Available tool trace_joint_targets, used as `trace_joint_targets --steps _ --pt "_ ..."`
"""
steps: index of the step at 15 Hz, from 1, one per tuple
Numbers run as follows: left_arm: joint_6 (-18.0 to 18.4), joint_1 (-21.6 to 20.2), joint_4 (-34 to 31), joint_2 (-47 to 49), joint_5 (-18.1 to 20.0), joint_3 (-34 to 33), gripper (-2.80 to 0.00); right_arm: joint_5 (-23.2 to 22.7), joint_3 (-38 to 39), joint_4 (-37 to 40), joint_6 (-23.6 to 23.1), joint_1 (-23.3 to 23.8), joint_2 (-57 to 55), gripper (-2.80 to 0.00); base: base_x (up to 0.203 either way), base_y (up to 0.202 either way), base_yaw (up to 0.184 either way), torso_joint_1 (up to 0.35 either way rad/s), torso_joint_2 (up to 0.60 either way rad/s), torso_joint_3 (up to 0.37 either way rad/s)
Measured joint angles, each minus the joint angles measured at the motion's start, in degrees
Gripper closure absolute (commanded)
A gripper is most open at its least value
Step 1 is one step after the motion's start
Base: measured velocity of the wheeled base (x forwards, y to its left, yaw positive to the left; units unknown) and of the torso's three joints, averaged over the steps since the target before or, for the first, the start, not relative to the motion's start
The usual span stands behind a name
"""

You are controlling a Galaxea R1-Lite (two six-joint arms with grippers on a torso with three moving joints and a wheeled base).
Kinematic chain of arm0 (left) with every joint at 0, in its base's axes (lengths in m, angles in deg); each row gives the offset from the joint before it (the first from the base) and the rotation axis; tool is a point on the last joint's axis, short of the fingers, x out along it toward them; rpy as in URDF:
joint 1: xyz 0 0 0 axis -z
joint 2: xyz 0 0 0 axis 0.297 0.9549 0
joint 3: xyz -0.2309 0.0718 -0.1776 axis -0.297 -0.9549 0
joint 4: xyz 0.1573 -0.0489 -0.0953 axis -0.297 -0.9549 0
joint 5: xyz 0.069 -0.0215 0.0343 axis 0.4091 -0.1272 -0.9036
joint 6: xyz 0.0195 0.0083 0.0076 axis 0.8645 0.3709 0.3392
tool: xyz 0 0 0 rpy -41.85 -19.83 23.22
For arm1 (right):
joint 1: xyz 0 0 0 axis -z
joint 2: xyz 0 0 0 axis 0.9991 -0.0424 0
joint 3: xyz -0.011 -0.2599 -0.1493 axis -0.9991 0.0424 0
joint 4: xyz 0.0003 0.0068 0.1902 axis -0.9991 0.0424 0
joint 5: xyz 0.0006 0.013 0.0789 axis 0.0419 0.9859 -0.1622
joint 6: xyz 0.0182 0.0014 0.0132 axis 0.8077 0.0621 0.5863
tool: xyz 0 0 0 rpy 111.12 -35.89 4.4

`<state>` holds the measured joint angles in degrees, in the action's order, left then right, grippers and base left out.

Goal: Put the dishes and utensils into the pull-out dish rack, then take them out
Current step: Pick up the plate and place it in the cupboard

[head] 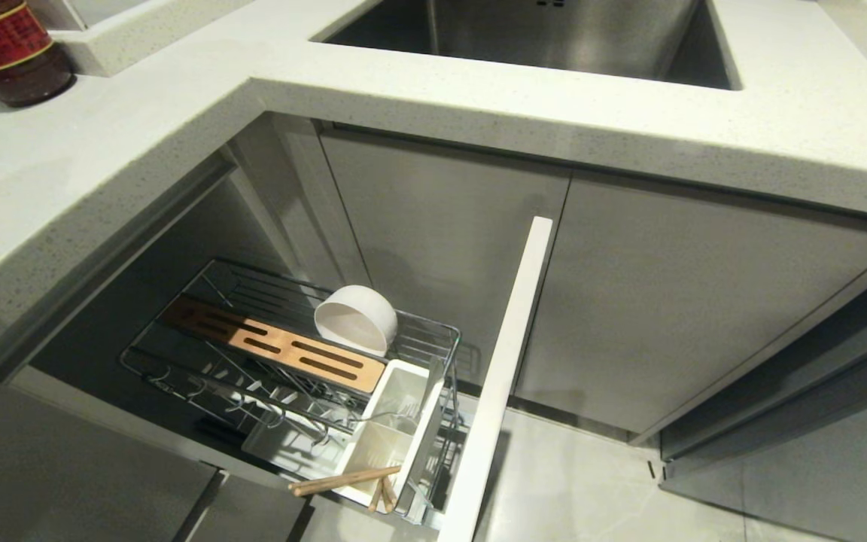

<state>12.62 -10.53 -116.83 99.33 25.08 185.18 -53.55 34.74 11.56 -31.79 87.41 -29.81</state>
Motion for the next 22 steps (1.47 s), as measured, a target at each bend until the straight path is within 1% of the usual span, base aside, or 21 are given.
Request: trace_joint_targets --steps 1,4,6,10,15,22 --pt "0.2 -2.1 -2.0 0.1 -0.9 0.5 -2.80 0.0 0.0 0.0 0.0 0.0 0.0 0.00 0.000 0.000 0.000 0.000 0.00 0.000" --pt "0.4 -5.2 -3.0 1.0 -6.8 1.1 -2.80 0.0 0.0 0.0 0.0 0.0 0.0 0.00 0.000 0.000 0.000 0.000 0.00 0.000" --pt "0.4 -5.7 -3.0 2.2 -11.2 1.1 -2.80 0.0 0.0 0.0 0.0 0.0 0.0 0.00 0.000 0.000 0.000 0.000 0.00 0.000" --pt "0.3 -5.9 -4.6 6.6 -17.5 0.2 -2.80 0.0 0.0 0.0 0.0 0.0 0.0 0.00 0.000 0.000 0.000 0.000 0.00 0.000" --pt "0.0 -6.0 -5.6 11.3 -18.1 -0.9 -2.80 0.0 0.0 0.0 0.0 0.0 0.0 0.00 0.000 0.000 0.000 0.000 0.00 0.000" --pt "-0.5 -6.3 -5.1 13.7 -17.8 -2.3 -2.80 0.0 0.0 0.0 0.0 0.0 0.0 0.00 0.000 0.000 0.000 0.000 0.00 0.000"
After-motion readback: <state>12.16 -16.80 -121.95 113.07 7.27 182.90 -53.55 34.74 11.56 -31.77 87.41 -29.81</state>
